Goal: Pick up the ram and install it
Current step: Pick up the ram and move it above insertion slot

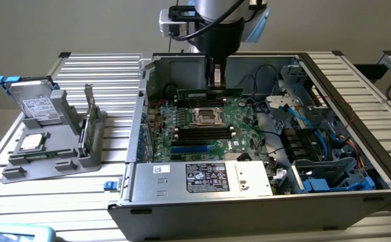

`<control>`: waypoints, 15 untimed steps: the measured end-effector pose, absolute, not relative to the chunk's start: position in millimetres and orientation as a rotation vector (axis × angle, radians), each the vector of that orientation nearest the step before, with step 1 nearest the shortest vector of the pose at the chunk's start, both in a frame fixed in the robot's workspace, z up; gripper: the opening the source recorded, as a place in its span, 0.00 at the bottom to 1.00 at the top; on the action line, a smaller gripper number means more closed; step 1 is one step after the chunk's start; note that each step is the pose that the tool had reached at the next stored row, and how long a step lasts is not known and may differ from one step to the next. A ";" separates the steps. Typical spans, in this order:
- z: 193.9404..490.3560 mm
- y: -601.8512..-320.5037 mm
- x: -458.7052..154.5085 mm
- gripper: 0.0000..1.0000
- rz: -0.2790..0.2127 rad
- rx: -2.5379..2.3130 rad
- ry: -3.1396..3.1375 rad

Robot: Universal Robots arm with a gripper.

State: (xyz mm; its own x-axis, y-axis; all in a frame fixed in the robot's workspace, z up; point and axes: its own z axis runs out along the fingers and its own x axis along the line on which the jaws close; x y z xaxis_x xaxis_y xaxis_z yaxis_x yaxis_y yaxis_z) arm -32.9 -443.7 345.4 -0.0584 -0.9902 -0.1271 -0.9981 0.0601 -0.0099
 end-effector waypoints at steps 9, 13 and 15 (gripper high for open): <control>329.1 -439.5 -32.9 0.15 0.118 -2.023 2.267; 321.9 -436.9 -32.9 0.15 0.116 -1.998 2.287; 318.1 -433.8 -32.9 0.15 0.116 -1.993 2.291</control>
